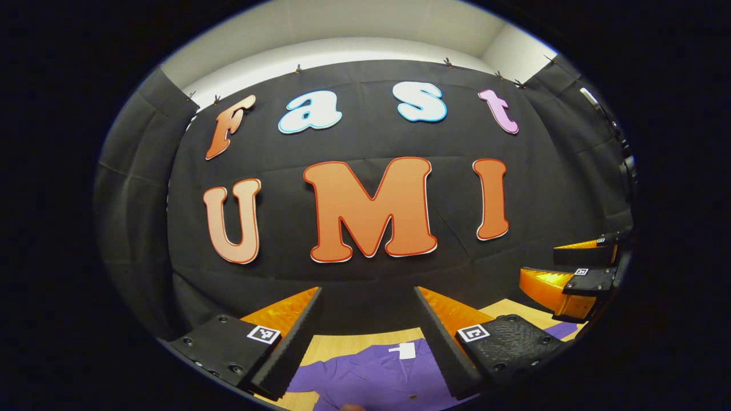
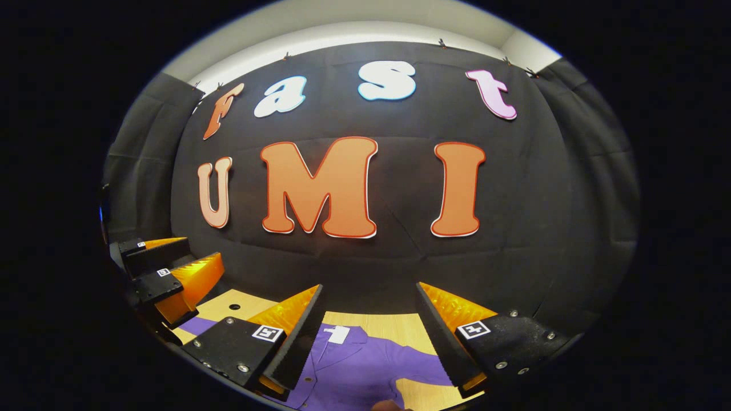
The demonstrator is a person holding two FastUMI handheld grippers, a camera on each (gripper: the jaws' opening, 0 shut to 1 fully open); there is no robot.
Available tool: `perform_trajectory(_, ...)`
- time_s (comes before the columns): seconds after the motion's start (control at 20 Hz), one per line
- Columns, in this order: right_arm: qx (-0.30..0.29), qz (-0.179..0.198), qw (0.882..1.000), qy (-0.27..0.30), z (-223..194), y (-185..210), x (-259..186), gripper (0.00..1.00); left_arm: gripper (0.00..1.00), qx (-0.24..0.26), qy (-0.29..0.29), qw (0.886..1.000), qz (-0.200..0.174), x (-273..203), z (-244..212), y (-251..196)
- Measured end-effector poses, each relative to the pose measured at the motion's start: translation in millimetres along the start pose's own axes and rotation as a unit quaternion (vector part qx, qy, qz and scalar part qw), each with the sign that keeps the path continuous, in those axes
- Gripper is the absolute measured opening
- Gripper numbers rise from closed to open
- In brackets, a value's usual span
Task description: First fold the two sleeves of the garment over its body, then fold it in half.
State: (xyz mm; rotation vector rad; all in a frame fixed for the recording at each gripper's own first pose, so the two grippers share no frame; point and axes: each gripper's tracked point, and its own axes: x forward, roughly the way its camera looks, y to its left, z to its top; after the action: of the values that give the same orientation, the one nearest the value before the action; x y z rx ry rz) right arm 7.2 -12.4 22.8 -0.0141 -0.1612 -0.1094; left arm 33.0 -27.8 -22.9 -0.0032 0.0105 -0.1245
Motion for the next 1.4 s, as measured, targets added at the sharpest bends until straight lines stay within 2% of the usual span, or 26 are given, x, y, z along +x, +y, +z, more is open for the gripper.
perform_trajectory(0.05, 0.008, 0.006, 1.0, 0.002, -2, 4, -2, 0.95, 0.96, -0.001, -0.005, 1.0, 0.001, -4, 2, 0)
perform_trajectory(0.1, 0.009, 0.007, 1.0, 0.004, -6, 4, -2, 0.95, 1.0, 0.0, -0.006, 1.0, 0.004, -8, 3, 2)
perform_trajectory(0.15, 0.002, -0.005, 1.0, 0.008, -11, -6, -2, 0.95, 0.96, 0.0, -0.007, 1.0, 0.008, -12, 0, 5)
perform_trajectory(0.2, -0.002, -0.016, 1.0, 0.011, -17, -16, -3, 0.95, 1.0, -0.003, -0.005, 1.0, 0.009, -16, 0, 6)
perform_trajectory(0.25, -0.005, -0.028, 0.999, 0.015, -22, -26, -6, 0.95, 0.96, -0.005, -0.008, 1.0, 0.01, -21, 0, 7)
perform_trajectory(0.3, -0.006, -0.037, 0.999, 0.018, -29, -38, -7, 0.95, 1.0, -0.005, -0.01, 1.0, 0.01, -26, 2, 8)
perform_trajectory(0.35, -0.01, -0.053, 0.998, 0.027, -37, -53, -9, 1.0, 0.96, -0.002, -0.008, 1.0, 0.013, -30, -1, 10)
perform_trajectory(0.4, -0.013, -0.068, 0.997, 0.037, -45, -70, -12, 1.0, 0.96, -0.002, -0.006, 1.0, 0.013, -33, -2, 10)
perform_trajectory(0.45, -0.018, -0.086, 0.995, 0.043, -52, -86, -15, 0.95, 0.96, -0.005, -0.006, 1.0, 0.013, -37, -2, 10)
perform_trajectory(0.65, -0.03, -0.152, 0.985, 0.081, -77, -154, -28, 0.95, 0.96, -0.006, -0.008, 1.0, 0.014, -43, 5, 8)
perform_trajectory(0.95, -0.037, -0.239, 0.954, 0.177, -142, -256, -51, 0.95, 0.96, -0.002, -0.024, 1.0, 0.008, -54, 22, -1)
perform_trajectory(1.0, -0.038, -0.248, 0.947, 0.201, -155, -270, -53, 0.95, 1.0, -0.002, -0.025, 1.0, 0.009, -54, 25, -2)
perform_trajectory(1.25, 0.024, -0.262, 0.915, 0.304, -218, -311, -51, 0.96, 0.96, 0.008, -0.03, 0.999, 0.022, -61, 37, 0)
perform_trajectory(1.35, 0.047, -0.268, 0.899, 0.344, -242, -328, -51, 0.96, 0.96, 0.015, -0.031, 0.999, 0.033, -65, 40, 4)
perform_trajectory(1.4, 0.064, -0.268, 0.889, 0.366, -255, -331, -50, 0.96, 1.0, 0.018, -0.029, 0.999, 0.04, -67, 40, 6)
